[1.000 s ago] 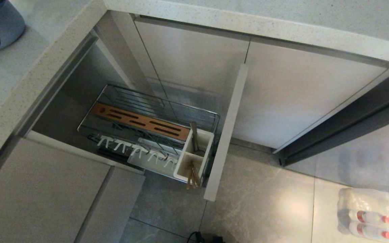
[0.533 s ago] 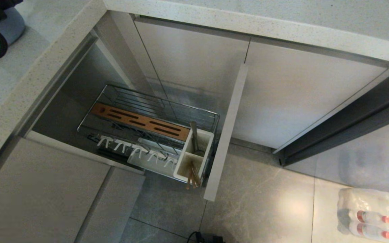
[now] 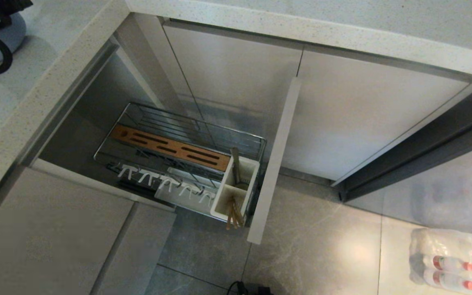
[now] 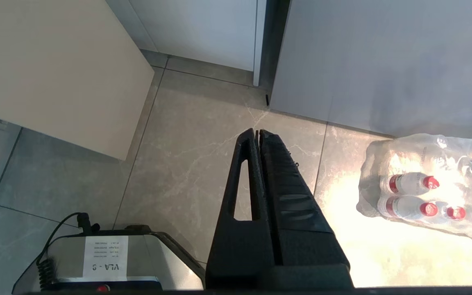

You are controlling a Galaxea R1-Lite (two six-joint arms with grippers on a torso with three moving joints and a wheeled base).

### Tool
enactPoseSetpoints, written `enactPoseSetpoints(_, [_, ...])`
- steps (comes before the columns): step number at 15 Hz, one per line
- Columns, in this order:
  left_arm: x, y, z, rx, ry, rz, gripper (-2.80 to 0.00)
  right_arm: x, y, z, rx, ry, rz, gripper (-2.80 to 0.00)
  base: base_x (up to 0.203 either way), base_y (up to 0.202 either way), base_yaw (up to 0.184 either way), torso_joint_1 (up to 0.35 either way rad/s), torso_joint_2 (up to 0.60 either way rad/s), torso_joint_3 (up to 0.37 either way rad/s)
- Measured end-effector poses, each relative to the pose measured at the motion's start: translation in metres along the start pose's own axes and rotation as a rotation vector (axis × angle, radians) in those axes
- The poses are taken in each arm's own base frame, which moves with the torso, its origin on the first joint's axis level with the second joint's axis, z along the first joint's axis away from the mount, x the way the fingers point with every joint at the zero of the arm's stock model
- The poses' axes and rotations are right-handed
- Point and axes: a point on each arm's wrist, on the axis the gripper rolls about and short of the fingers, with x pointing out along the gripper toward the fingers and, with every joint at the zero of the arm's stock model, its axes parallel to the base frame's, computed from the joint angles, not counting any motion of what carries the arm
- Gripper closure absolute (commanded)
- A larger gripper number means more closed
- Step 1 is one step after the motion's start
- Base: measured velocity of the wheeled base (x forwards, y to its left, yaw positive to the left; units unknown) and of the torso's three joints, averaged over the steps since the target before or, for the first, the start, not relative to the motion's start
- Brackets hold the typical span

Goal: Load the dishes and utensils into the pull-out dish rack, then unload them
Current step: Pick up the bowl and place it in the cupboard

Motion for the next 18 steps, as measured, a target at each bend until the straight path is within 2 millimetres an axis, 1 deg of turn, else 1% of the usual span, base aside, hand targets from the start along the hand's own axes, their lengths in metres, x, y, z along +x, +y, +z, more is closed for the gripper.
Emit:
enactPoseSetpoints(4, [0.0, 0.0002, -0.0006, 0.001, 0.002, 0.001, -2.8, 0.0, 0.0, 0.0, 0.0, 0.0, 0.0, 0.0, 0.0, 0.0, 0.0, 0.0, 0.0, 0.0])
enactPoseSetpoints(5, [0.0001, 0.0002, -0.0009, 0.002, 0.004, -0.003, 0.0, 0.0, 0.0, 0.0, 0.0, 0.0, 0.0, 0.0, 0.0, 0.0, 0.0, 0.0, 0.0, 0.0])
enactPoseSetpoints(14, [-0.002, 0.0003, -0.0004, 0.002, 0.005, -0.023, 0.0, 0.0, 0.0, 0.0, 0.0, 0.0, 0.0, 0.0, 0.0, 0.0, 0.0, 0.0, 0.0, 0.0])
enactPoseSetpoints(18, [-0.0087, 0.001, -0.0013, 0.009, 0.011, -0.041, 0.0, 0.0, 0.0, 0.0, 0.0, 0.0, 0.0, 0.0, 0.0, 0.0, 0.0, 0.0, 0.0, 0.0])
